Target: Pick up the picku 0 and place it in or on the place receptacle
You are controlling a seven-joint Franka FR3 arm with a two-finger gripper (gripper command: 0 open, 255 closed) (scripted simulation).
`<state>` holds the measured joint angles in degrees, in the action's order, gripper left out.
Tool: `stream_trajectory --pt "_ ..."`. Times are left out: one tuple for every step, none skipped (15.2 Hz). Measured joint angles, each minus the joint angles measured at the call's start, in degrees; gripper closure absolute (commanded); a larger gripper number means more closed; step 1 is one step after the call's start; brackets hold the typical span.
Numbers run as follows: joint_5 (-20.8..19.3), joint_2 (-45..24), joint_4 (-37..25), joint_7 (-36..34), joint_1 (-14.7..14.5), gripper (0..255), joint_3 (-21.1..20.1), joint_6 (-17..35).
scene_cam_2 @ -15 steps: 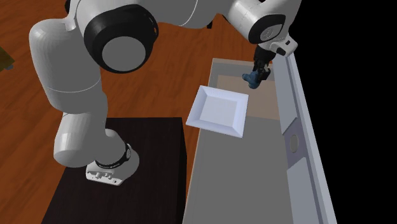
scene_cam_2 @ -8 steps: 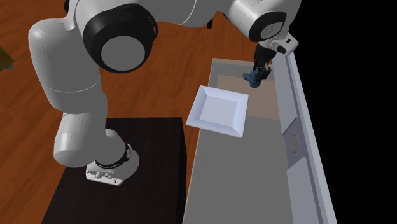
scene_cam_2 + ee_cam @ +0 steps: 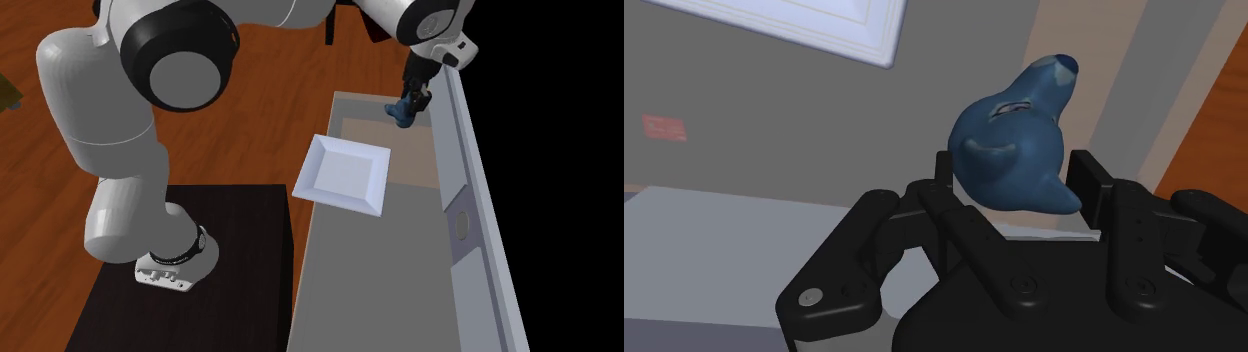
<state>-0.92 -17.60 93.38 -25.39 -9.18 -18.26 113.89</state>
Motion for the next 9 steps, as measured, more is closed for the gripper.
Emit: stream_trajectory --pt "0.1 0.3 -0.4 0.1 0.1 255 0.0 -0.7" --pt "0.1 0.4 -1.0 0.1 0.1 255 0.0 -1.4" --pt "0.1 0.4 -1.7 0.0 0.0 255 -0.1 -2.1" --pt "0.2 0.5 -2.4 0.0 0.0 255 -0.1 -2.9" --pt "0.1 0.5 -3.1 -0.1 0.0 255 -0.1 -3.6" --pt "0.2 0.6 -3.7 -0.1 -0.1 255 -0.1 -4.3" --pt "0.2 0.6 -4.6 -0.1 -0.1 255 -0.1 -5.2" --pt "0.2 0.8 -4.9 -0.1 -0.1 255 -0.1 -5.6" --pt "0.7 2.1 -3.3 0.3 0.3 255 -0.1 -5.4"
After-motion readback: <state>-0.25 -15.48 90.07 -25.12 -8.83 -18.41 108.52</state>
